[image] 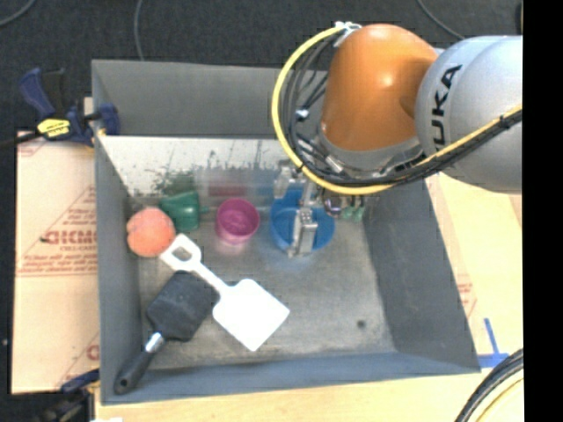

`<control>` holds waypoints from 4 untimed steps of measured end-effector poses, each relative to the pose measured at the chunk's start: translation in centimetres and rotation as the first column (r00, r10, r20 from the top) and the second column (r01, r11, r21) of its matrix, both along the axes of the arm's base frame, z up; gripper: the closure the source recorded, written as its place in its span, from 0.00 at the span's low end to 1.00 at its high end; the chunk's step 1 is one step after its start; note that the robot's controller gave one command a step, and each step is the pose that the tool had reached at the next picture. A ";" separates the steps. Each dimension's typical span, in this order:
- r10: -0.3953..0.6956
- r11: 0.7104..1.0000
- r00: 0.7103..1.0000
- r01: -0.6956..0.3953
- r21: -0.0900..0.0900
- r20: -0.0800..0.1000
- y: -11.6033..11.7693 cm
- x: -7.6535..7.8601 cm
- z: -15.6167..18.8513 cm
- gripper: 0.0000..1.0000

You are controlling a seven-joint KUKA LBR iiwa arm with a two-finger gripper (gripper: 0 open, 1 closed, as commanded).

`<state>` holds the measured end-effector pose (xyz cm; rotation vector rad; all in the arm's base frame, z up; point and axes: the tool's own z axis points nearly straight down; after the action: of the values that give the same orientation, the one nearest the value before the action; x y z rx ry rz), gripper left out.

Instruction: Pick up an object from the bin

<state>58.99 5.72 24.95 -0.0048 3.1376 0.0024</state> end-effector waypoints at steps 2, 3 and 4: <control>-0.229 0.973 0.973 0.229 0.005 0.011 -6.3 2.5 -17.8 0.00; -0.296 0.955 0.955 0.296 0.007 0.013 -6.9 2.8 -17.8 0.00; -0.231 0.973 0.973 0.231 0.005 0.015 -6.5 2.6 -17.7 0.00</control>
Offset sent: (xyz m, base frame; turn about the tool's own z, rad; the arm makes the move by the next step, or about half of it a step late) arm 0.0233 -0.0625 -0.1795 0.2318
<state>61.59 -0.77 7.23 0.3582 3.1014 0.0067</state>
